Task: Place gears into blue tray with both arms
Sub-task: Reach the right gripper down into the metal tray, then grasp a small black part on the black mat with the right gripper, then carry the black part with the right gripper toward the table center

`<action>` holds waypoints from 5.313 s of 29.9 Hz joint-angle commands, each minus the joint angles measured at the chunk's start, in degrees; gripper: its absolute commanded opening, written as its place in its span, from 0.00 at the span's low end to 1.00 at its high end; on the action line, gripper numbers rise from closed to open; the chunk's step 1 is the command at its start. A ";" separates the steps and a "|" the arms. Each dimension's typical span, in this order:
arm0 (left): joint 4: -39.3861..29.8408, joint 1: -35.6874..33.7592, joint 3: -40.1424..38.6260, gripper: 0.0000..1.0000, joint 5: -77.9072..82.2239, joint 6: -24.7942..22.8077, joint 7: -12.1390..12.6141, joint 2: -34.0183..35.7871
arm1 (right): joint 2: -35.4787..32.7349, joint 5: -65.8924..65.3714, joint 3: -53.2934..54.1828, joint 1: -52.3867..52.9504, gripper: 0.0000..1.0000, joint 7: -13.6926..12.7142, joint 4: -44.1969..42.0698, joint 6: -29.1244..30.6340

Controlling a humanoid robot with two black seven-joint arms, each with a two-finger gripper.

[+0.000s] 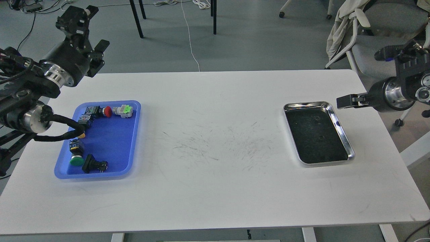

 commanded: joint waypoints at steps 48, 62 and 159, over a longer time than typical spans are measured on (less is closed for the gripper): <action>-0.05 -0.09 -0.17 0.98 0.62 -0.02 -0.08 -0.65 | 31.18 0.56 0.69 -21.41 0.90 0.98 -37.18 -16.41; -0.05 -0.09 -0.17 0.98 0.71 -0.02 -0.08 -0.65 | 31.18 0.74 1.92 -21.68 0.81 1.33 -37.18 -16.23; -0.22 -0.88 -2.02 0.98 0.79 -0.11 0.01 -0.57 | 46.12 12.25 17.83 -23.34 0.15 7.57 -18.54 -25.02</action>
